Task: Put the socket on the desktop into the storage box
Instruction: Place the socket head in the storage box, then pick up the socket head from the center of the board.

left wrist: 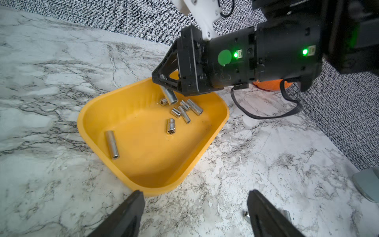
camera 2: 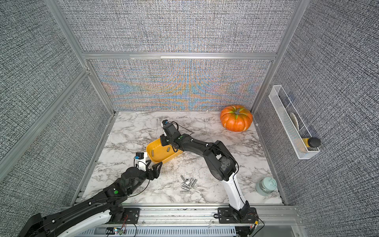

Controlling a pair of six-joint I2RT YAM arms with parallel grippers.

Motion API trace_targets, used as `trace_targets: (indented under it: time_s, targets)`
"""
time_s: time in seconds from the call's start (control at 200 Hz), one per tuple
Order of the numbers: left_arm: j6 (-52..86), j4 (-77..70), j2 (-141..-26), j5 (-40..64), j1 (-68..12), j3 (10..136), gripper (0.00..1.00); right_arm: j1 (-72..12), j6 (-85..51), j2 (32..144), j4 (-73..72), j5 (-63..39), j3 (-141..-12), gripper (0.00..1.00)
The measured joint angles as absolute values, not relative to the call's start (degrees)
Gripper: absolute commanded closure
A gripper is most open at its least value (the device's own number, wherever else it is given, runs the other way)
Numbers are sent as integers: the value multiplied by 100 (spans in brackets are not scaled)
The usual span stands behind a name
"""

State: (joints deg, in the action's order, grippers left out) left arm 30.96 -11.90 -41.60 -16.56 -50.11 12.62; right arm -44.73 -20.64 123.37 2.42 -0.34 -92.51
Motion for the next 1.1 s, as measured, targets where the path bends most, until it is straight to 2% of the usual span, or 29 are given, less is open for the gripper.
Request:
trace_targets:
  time_s: [0.135,0.27,0.601,0.876,1.101]
  targets:
    - [3044,-1194,-4274,-1656,-5011,1262,16,-4464,-2058,12374,360,-51,-9288,67]
    - [3037,-1192,-4355,-1653,-5011,1269,16,-4466,-2023,12193,368,-54,-9118,61]
    - [3024,-1194,-4318,-1645,-5011,1273,16,-4746,-1905,10925,395,246,-8088,60]
    - [3022,-1275,-4278,-1361,-5011,1273,17,-5415,-1931,8774,513,1168,-6123,60]
    - [2945,-1426,-4746,-991,-5013,1310,19,-5830,-2416,7168,1004,1712,-4639,60]
